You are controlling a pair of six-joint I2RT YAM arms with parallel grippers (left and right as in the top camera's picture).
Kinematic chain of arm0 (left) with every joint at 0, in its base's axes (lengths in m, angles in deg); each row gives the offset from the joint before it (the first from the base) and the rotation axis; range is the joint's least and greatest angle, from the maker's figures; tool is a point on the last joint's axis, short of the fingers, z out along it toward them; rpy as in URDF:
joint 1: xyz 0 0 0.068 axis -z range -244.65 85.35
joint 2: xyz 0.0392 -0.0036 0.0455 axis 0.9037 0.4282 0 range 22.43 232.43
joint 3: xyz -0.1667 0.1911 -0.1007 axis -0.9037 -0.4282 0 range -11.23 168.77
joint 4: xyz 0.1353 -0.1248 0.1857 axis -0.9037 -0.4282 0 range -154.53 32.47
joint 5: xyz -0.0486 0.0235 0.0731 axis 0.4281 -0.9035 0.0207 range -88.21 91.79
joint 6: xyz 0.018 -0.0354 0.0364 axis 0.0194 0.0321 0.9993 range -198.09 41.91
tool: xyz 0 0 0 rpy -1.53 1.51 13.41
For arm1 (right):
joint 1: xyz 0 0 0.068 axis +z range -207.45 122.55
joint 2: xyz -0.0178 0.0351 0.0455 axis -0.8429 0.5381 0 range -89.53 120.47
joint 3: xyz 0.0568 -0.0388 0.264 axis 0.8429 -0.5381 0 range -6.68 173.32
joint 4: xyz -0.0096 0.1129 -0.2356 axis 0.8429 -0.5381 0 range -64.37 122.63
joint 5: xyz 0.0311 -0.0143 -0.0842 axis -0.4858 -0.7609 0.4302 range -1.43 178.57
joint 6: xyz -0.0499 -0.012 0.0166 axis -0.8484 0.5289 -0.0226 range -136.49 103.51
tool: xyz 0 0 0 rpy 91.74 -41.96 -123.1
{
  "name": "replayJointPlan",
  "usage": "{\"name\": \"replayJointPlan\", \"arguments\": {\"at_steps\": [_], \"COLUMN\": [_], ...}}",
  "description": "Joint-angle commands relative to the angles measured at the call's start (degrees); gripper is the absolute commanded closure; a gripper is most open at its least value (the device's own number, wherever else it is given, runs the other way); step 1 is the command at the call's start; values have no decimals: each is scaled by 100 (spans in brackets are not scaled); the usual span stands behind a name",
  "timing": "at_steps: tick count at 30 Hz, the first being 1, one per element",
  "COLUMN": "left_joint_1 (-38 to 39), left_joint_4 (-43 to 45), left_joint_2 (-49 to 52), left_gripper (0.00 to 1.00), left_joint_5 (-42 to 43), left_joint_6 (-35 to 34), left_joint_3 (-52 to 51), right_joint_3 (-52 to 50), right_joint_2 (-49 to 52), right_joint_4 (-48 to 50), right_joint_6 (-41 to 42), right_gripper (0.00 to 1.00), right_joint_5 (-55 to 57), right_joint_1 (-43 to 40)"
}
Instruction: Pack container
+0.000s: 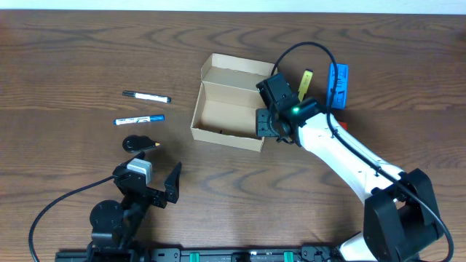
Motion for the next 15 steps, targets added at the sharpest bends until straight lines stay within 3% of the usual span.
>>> {"name": "replayJointPlan", "arguments": {"at_steps": [1, 8, 15], "left_joint_1": [-35, -35, -35], "left_joint_4": [-37, -37, -37], "left_joint_2": [-37, -37, -37], "left_gripper": [4, 5, 5], "left_joint_5": [17, 17, 17], "left_joint_6": [85, 85, 85], "left_joint_3": [-140, -140, -140], "right_joint_3": [-186, -319, -319], "right_joint_2": [-17, -7, -7], "right_joint_4": [284, 789, 841], "right_joint_6": [122, -9, -385], "right_gripper": [49, 74, 81], "right_joint_5": [-33, -4, 144], "right_joint_1": [-35, -74, -144]}}
